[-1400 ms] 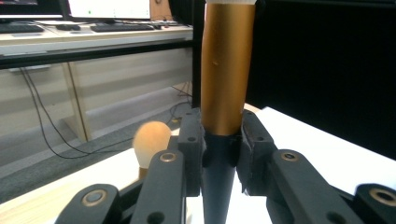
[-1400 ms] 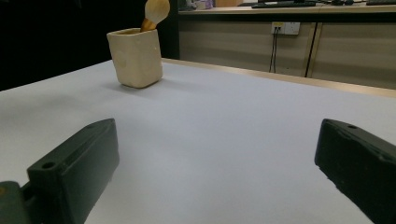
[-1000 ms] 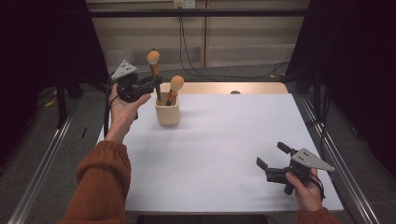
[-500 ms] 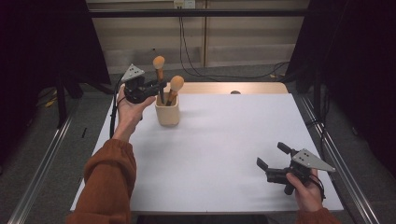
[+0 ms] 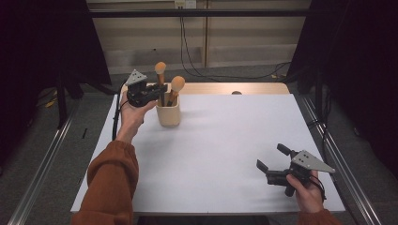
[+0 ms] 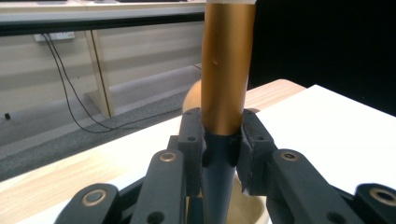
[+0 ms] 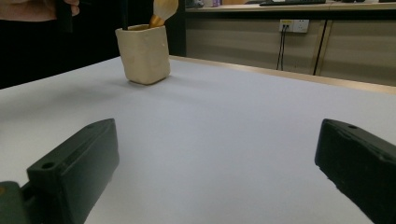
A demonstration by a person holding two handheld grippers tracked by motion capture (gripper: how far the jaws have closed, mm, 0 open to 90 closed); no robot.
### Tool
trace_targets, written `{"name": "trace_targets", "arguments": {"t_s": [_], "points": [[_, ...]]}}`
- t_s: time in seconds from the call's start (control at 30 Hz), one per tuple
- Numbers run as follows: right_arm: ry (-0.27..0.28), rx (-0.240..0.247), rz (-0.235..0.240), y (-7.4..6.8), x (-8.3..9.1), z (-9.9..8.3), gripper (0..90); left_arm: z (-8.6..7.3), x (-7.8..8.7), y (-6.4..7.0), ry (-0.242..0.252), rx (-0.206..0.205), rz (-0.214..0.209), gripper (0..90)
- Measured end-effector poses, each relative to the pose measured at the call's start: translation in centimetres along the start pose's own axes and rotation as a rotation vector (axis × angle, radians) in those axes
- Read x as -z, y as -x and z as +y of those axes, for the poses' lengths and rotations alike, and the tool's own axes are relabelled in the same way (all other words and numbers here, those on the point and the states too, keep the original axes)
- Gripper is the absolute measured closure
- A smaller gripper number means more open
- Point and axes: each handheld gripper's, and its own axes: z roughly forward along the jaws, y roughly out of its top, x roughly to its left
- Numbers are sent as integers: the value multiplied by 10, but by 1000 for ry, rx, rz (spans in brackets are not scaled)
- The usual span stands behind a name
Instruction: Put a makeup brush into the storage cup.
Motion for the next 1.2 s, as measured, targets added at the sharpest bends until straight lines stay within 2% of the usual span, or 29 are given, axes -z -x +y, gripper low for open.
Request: {"name": "trace_targets", "arguments": {"t_s": [0.13,0.37,0.4,0.47,0.53,0.97,1.03,1.07,1.17,1.2], "points": [[-6,-10,4,0,0,-1,0,-7,-4,2,8,6,4,741],[-3,-13,4,-1,0,-1,0,-17,-10,3,-12,25,3,741],[-3,-16,3,-1,0,-1,0,-18,-10,2,-18,15,5,741],[-3,-15,5,-1,0,-1,0,-18,-9,2,-16,24,7,741],[-4,-12,9,-1,0,-1,0,-19,-9,2,-19,14,8,741],[-2,-19,9,-1,0,-2,0,-32,-15,-2,-48,43,15,739],[-2,-21,8,-1,0,-2,0,-32,-15,-2,-66,41,25,739],[-1,-21,8,-1,0,-2,0,-33,-17,-1,-69,57,23,740],[-4,-20,18,-1,-1,-2,0,-34,-18,-1,-76,42,25,739],[-4,-19,18,-1,-1,-3,0,-35,-19,-1,-74,52,21,738]]}}
